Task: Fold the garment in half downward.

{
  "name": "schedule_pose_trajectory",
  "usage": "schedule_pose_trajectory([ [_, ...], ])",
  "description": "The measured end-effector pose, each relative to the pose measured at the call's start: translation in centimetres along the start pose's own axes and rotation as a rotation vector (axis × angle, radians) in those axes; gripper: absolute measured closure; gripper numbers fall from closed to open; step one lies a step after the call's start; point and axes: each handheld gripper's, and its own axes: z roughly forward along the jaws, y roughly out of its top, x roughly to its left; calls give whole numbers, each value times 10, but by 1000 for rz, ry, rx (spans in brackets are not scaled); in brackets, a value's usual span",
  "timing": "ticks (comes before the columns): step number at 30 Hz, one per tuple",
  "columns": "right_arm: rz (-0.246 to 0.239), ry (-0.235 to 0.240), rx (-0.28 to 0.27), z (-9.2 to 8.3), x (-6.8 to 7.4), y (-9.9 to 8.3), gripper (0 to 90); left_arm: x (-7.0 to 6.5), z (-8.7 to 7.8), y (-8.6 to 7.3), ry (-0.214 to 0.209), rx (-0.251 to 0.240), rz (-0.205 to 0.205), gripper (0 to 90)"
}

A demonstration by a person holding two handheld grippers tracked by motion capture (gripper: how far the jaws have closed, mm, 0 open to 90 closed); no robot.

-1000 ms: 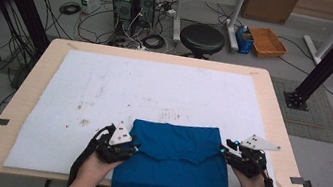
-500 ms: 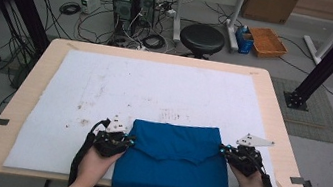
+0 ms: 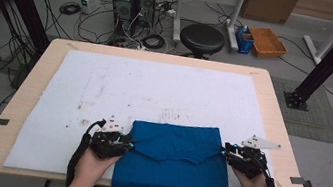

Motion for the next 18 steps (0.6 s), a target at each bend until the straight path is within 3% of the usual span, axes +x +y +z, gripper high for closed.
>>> schedule_pose_trajectory([
  [3,29,20,44,13,-6,1,695,0,2,-1,-6,13,-7,656],
  [6,-2,25,69,19,-5,0,867,1,3,-2,-13,19,3,725],
  [8,-31,19,57,15,-1,1,897,2,3,-2,-18,19,11,801],
  [11,-33,24,38,5,3,2,899,2,1,-2,-29,9,11,868],
  [18,-52,53,26,-17,19,-8,898,1,-10,-3,-38,0,13,881],
])
